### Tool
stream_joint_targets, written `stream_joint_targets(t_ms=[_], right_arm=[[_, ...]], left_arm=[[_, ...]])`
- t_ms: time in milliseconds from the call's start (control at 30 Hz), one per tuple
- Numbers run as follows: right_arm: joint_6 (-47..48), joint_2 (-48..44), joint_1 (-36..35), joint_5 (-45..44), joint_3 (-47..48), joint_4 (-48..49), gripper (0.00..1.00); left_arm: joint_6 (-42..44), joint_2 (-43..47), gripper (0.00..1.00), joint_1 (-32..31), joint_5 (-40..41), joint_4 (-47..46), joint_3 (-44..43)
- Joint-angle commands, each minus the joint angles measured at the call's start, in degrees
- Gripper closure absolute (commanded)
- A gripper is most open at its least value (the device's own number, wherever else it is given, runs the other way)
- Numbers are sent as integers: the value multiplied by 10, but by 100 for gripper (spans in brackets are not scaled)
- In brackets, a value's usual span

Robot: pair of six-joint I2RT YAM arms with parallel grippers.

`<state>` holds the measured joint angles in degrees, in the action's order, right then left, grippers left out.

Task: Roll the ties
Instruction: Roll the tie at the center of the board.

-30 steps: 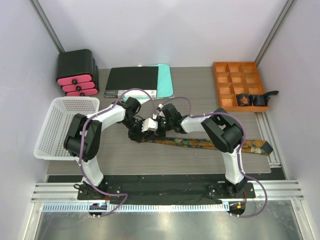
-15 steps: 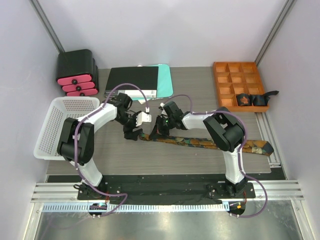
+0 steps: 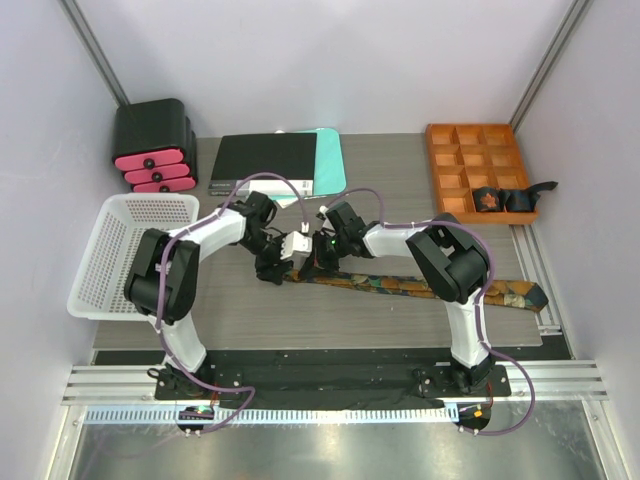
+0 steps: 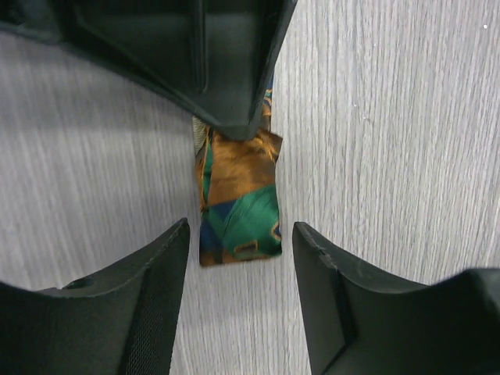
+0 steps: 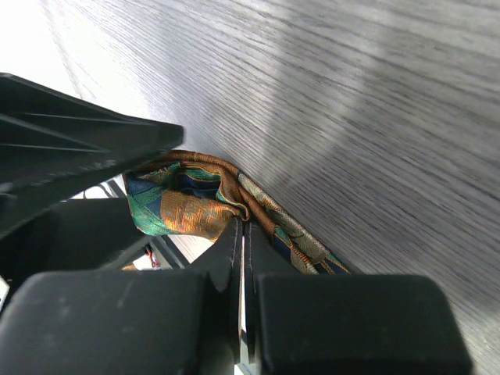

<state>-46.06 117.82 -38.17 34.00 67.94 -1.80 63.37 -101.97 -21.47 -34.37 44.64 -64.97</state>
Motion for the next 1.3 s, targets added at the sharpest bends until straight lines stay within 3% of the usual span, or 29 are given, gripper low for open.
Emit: stream_joint_targets(t_ms=[0, 233, 467, 767, 1033, 1267], right_arm=[[22, 20, 3, -38, 2, -34, 99], [9, 23, 2, -30, -2, -17, 99], [-2, 19, 3, -17, -8, 0, 99], [-66, -17, 16, 38, -58, 101, 99], [-74, -58, 26, 84, -78, 107, 82], [-36, -68, 30, 63, -60, 65, 93]], left_arm=[[4, -9, 45, -3, -7, 17, -24], [-42, 30, 60, -16, -51, -17, -23], [-73, 6, 60, -63, -54, -40, -40], [-69, -28, 58, -108, 25, -23, -51], [-106, -52, 59, -114, 70, -29, -38], [-106, -53, 59, -113, 76, -25, -41]])
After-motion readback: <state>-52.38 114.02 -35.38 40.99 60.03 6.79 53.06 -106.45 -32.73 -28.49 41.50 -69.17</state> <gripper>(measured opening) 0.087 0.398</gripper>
